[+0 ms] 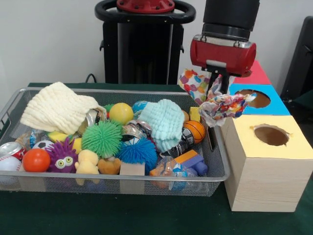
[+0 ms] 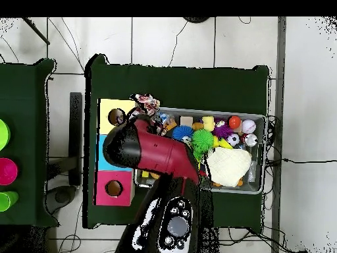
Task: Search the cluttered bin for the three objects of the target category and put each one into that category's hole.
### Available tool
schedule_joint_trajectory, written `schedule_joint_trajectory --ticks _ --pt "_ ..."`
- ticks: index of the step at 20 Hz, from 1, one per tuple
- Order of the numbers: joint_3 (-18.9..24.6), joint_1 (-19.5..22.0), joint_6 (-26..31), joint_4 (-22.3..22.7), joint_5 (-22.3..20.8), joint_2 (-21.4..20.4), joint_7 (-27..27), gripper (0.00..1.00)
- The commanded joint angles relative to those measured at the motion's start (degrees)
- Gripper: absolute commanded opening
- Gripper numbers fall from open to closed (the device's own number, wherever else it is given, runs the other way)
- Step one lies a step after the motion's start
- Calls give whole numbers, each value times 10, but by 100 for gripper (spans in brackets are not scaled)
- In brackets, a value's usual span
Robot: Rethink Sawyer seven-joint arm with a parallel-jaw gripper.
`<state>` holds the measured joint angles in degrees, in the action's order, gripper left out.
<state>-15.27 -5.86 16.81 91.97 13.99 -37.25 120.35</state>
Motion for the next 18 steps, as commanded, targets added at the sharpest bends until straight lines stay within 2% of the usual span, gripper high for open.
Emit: schedule_joint_trajectory --ticks 1,7,12,18 --pt "-2 -43 77 -9 19 21 126 0" --pt "-14 -84 64 -9 65 51 172 0" --pt "-23 -103 54 -14 93 68 175 0" --pt "-26 -108 40 -13 116 81 161 0"
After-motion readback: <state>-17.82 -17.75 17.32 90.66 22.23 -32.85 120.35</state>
